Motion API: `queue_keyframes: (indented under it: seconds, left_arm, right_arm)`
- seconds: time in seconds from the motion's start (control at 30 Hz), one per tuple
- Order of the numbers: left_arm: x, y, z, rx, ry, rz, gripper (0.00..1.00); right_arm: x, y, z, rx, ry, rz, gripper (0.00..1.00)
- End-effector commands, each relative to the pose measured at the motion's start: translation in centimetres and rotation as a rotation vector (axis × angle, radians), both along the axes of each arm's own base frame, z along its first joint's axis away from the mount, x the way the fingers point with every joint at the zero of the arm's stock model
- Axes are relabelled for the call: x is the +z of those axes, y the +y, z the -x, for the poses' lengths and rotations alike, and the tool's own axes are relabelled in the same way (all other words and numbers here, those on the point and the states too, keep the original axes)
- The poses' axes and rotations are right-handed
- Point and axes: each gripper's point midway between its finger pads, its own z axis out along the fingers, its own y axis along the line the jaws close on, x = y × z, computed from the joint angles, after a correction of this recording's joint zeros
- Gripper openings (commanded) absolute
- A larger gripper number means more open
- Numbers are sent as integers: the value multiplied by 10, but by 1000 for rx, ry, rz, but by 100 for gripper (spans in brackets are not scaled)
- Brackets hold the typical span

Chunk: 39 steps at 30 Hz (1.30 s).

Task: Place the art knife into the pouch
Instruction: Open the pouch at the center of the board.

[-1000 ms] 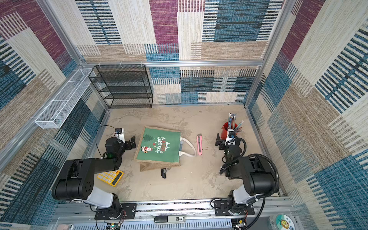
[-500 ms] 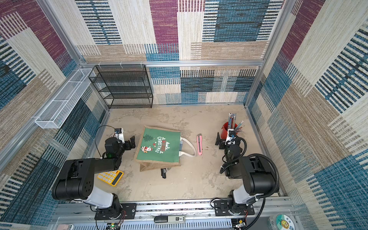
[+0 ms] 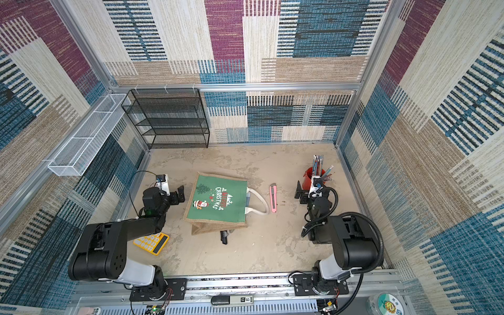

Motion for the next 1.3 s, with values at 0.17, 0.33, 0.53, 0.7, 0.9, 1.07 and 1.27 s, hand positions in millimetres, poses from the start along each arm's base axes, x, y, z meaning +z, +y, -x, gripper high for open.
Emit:
queue_keyframes:
  seconds: [0.17, 0.33, 0.53, 0.7, 0.9, 1.07, 1.27]
  left_arm:
    - [66, 10, 26, 160, -72, 59, 99]
    - [98, -20, 36, 152, -65, 6, 99]
    - [115, -79, 47, 28, -5, -84, 100]
    - [118, -111, 61, -56, 20, -94, 99]
    - [124, -136, 63, -152, 46, -35, 99]
    - [125, -143, 67, -180, 39, -23, 99]
    - [117, -147, 69, -200, 59, -25, 99]
  right_arm:
    - [26, -1, -13, -43, 86, -118, 99]
    - [51, 43, -14, 170, 189, -349, 100]
    - [21, 98, 15, 318, 443, -517, 97]
    - [-17, 131, 50, 387, 601, -625, 91]
    - [-59, 164, 82, 454, 794, -676, 68]
    - [-81, 173, 102, 451, 889, -711, 64]
    - [-96, 178, 117, 445, 959, -770, 58]
